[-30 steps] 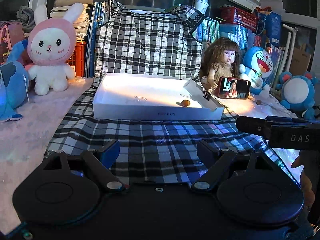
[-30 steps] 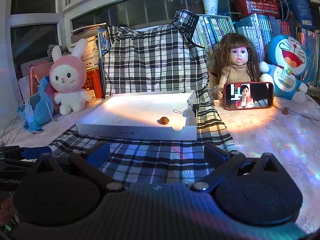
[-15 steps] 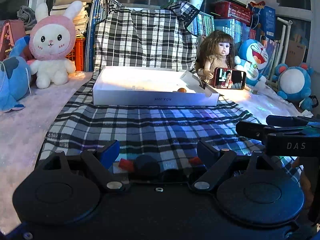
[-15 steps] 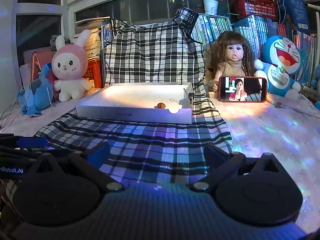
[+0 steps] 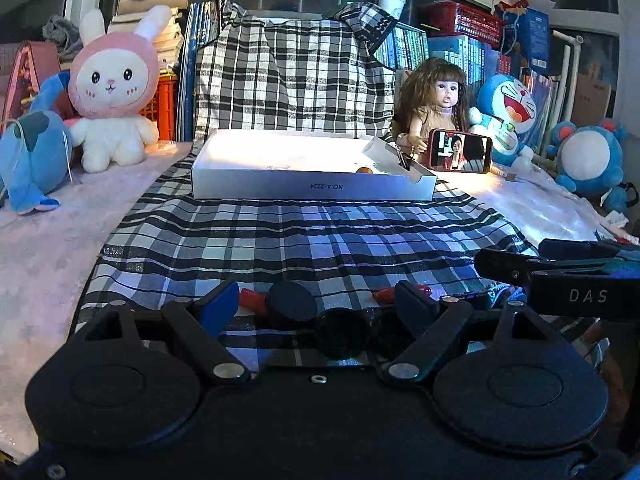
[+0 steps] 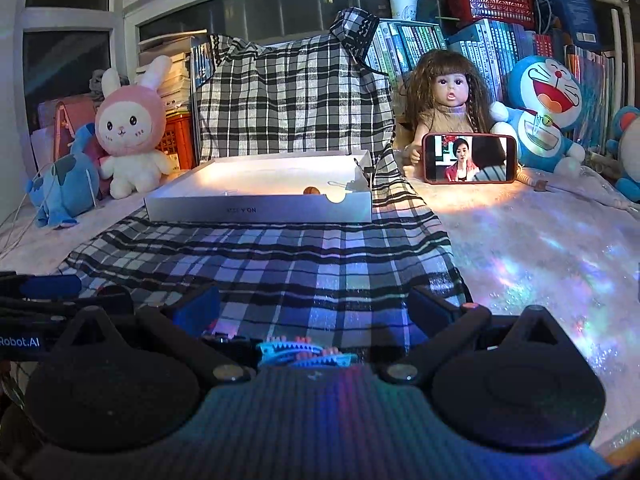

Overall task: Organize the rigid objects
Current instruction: 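Grasp a blue hair clip with the right tool while the left tool grasps a black round cap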

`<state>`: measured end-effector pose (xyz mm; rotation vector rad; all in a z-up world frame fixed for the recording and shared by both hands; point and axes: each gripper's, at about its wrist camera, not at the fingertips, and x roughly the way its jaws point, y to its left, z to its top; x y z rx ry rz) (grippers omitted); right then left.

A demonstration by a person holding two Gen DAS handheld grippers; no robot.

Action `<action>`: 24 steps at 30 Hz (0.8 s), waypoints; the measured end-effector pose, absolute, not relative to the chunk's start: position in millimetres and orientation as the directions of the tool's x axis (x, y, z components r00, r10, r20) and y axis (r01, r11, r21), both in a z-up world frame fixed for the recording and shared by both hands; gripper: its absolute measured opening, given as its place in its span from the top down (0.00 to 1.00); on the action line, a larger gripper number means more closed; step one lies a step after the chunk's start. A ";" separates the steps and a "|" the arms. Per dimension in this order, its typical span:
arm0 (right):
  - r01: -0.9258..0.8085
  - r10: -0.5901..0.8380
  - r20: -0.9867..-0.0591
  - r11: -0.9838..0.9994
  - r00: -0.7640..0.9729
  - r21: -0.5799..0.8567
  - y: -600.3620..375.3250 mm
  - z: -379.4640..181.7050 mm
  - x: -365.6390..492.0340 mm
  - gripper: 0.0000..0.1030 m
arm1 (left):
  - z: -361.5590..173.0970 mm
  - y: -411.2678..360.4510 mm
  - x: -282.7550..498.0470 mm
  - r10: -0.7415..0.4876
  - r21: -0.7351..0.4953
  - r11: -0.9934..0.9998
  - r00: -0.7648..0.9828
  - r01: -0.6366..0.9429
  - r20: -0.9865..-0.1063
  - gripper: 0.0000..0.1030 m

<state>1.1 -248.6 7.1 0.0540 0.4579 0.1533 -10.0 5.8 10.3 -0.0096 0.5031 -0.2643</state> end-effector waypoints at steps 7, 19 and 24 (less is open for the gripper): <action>-0.156 0.163 -0.440 0.986 0.883 0.051 -249.8 9.0 -9.1 0.02 | 11.1 14.3 -19.3 -0.242 -0.098 0.970 0.856 0.222 -0.457 0.31; -0.134 0.133 -0.479 0.990 0.868 0.033 -263.8 2.1 -18.8 0.26 | 6.6 26.0 -24.0 -0.225 -0.114 0.974 0.847 0.194 -0.481 0.52; -0.145 0.138 -0.493 0.989 0.859 0.025 -260.0 -0.6 -17.5 0.30 | 4.7 23.2 -23.4 -0.222 -0.104 0.975 0.845 0.196 -0.487 0.54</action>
